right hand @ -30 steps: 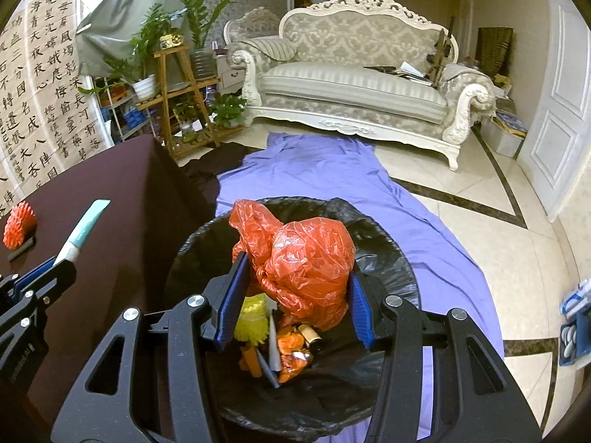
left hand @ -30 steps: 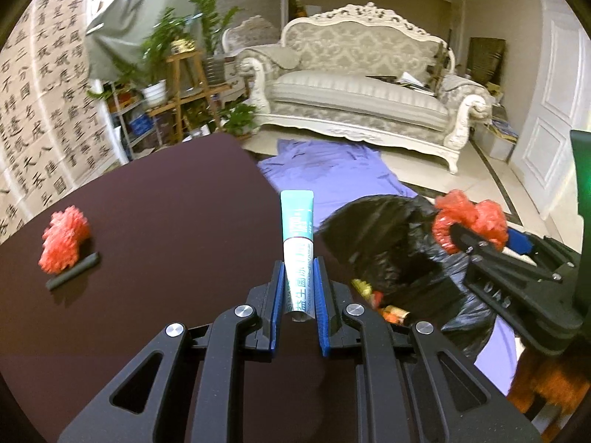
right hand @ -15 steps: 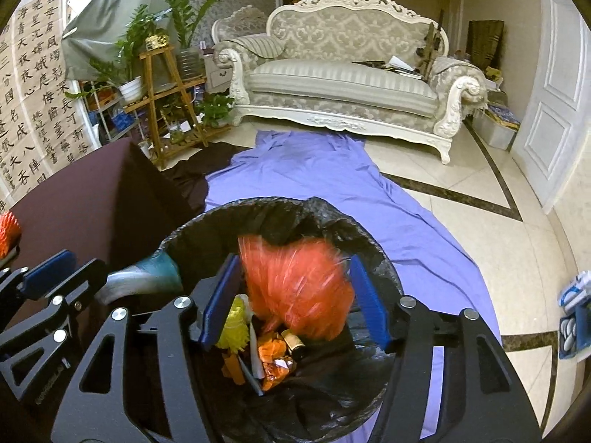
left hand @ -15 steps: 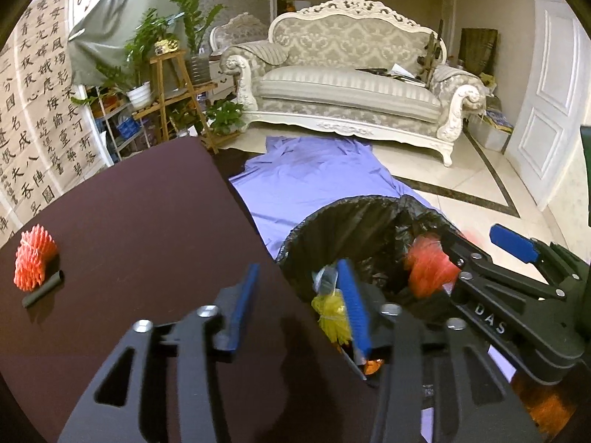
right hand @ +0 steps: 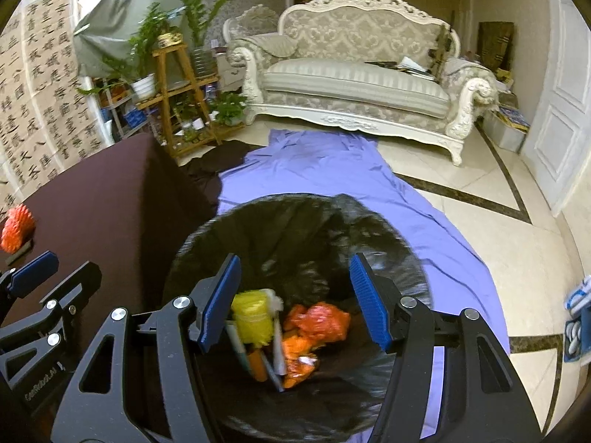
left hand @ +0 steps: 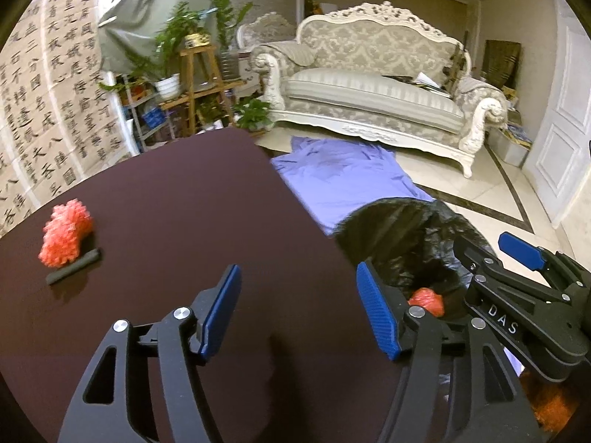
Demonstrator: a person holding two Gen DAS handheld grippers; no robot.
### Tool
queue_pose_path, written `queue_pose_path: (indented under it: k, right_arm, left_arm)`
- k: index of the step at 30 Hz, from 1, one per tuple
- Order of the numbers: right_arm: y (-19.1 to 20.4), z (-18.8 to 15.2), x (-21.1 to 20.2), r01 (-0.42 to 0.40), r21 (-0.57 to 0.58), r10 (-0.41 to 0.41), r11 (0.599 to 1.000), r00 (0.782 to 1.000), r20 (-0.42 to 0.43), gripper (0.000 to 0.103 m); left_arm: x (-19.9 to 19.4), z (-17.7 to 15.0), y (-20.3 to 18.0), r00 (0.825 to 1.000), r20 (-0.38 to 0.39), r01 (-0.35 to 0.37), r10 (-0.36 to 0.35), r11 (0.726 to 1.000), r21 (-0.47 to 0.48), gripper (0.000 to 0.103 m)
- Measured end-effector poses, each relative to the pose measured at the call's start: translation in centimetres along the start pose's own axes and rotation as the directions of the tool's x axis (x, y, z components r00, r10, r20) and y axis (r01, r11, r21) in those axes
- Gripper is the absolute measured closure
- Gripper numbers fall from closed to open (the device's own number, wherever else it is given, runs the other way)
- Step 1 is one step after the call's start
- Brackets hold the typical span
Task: Collect trash
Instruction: 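Open the right tool to drop the red bag while the left tool drops the tube, then move both tools back over the orange foam net and black rod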
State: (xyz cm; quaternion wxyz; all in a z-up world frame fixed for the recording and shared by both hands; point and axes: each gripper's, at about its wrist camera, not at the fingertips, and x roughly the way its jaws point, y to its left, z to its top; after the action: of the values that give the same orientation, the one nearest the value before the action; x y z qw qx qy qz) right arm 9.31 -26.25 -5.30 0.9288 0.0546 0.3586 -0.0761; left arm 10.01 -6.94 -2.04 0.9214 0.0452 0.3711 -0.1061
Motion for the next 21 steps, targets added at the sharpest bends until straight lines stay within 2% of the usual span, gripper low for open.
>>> queue_pose_path:
  k: [8,14,21]
  right_arm:
    - [6.2,0.6,-0.6,-0.096,-0.091,0.096,0.991,0.995,-0.003,0.043]
    - [10.8,0.8,-0.8,-0.154,-0.165,0.154,0.974,0.988,-0.013,0.042]
    - [15.0,1.2,0.8,-0.208,-0.206,0.195,0.956,0.977,-0.082,0.042]
  left_arm:
    - [-1.0,-1.1,5.5,0.995,-0.01,-0.104,0.104,0.992,-0.077,0.039]
    - [-1.5,-2.0,9.8,0.983,-0.032,-0.186,0.183,0.974,-0.133,0.039]
    - [-1.4,-2.3,13.4,0.971,-0.046,-0.24,0.236,0.954,-0.182,0.039]
